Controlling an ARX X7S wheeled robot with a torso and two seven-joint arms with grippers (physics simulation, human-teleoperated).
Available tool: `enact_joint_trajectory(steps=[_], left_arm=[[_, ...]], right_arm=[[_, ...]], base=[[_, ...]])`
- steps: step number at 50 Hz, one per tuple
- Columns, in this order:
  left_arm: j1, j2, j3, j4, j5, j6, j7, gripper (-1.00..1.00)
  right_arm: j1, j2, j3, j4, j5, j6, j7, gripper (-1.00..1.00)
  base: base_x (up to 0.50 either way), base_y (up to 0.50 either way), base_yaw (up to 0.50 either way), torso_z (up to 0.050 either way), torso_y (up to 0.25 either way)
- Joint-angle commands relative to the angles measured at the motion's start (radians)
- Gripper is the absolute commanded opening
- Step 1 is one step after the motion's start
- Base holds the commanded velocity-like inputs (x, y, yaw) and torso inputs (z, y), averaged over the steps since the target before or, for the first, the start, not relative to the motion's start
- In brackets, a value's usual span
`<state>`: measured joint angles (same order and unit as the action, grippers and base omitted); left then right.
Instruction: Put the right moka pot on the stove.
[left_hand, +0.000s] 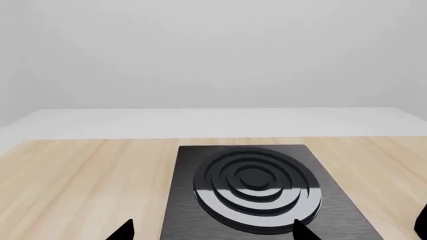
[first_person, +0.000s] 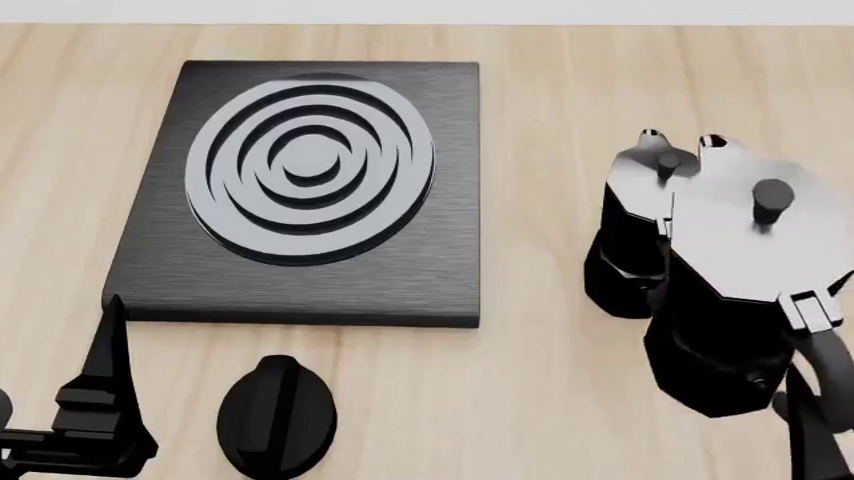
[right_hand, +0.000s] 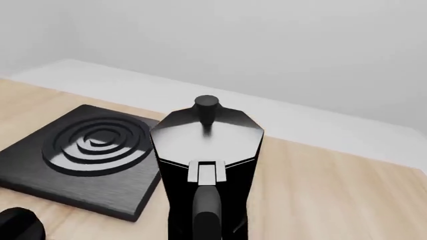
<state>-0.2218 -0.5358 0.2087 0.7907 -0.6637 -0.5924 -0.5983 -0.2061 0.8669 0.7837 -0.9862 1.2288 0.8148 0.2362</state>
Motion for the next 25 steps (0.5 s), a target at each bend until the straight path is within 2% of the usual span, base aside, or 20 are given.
enact_joint_trajectory(steps=[1, 6, 7, 10, 25], left_arm=[[-0.001, -0.002, 0.002, 0.001, -0.003, 0.001, -0.002, 1.00], [0.000, -0.004, 0.000, 0.002, -0.005, 0.003, -0.003, 1.00], [0.003, -0.004, 0.001, 0.000, -0.001, 0.008, -0.001, 1.00], [0.004, -0.004, 0.001, 0.000, -0.001, 0.011, 0.000, 1.00], [0.001, -0.007, 0.006, -0.002, -0.003, 0.016, 0.003, 1.00]], right_arm=[[0.115, 0.035, -0.135, -0.023, 0.003, -0.022, 0.044, -1.00], [0.204, 0.043, -0.260, -0.018, -0.010, -0.024, 0.066, -1.00], [0.274, 0.101, -0.283, -0.004, 0.084, -0.018, 0.126, -1.00], [0.364, 0.134, -0.357, 0.006, 0.142, -0.018, 0.175, -1.00], [0.616, 0.061, -0.654, 0.047, 0.077, 0.035, 0.187, -1.00]], base=[[0.00, 0.00, 0.00, 0.000, 0.000], [0.00, 0.00, 0.00, 0.000, 0.000], [0.00, 0.00, 0.00, 0.000, 0.000], [0.00, 0.00, 0.00, 0.000, 0.003], [0.00, 0.00, 0.00, 0.000, 0.001]])
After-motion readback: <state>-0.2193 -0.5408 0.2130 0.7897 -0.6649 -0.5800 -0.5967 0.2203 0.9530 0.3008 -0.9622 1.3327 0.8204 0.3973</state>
